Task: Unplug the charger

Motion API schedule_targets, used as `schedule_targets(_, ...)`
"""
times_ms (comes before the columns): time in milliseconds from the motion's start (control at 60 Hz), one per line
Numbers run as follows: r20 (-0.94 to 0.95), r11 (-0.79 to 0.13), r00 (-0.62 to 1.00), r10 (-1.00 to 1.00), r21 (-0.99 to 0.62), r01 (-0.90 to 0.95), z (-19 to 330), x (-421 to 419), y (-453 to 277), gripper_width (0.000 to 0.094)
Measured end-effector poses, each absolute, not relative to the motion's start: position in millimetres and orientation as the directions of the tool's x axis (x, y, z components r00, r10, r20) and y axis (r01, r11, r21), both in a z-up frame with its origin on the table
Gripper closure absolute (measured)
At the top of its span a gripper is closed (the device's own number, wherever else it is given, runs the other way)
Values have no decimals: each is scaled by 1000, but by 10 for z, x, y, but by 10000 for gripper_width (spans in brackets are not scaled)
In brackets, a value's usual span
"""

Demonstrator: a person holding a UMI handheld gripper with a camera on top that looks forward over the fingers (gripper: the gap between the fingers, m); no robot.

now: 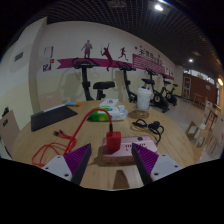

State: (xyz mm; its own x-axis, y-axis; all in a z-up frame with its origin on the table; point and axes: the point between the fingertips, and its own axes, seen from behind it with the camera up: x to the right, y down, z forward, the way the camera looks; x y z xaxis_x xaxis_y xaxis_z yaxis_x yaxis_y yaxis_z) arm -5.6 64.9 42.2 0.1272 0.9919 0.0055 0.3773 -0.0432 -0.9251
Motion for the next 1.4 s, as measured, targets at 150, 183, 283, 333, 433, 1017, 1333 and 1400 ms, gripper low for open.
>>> schedule_targets(150, 15, -45, 152, 988, -924, 381, 333, -402, 747, 88)
schedule_targets(183, 13, -49, 156, 988, -923, 383, 311, -456, 765, 88)
schedule_targets(283, -4, -69, 169, 986, -923, 378, 302, -585, 798, 83)
schedule_targets(333, -9, -74, 170, 985, -924, 376, 301, -653, 799, 84)
schedule_targets(433, -8, -71, 166, 986, -923, 379, 291, -740, 778, 96)
schedule_targets(1017, -58, -114, 222, 973, -963, 246, 1559, -1030, 1130, 764)
schedule_targets(1333, 39, -143, 363, 931, -876, 460, 1334, -821, 2635, 762)
schedule_targets(1400, 57, -155, 368, 928, -840, 520, 1077, -745, 2775, 758)
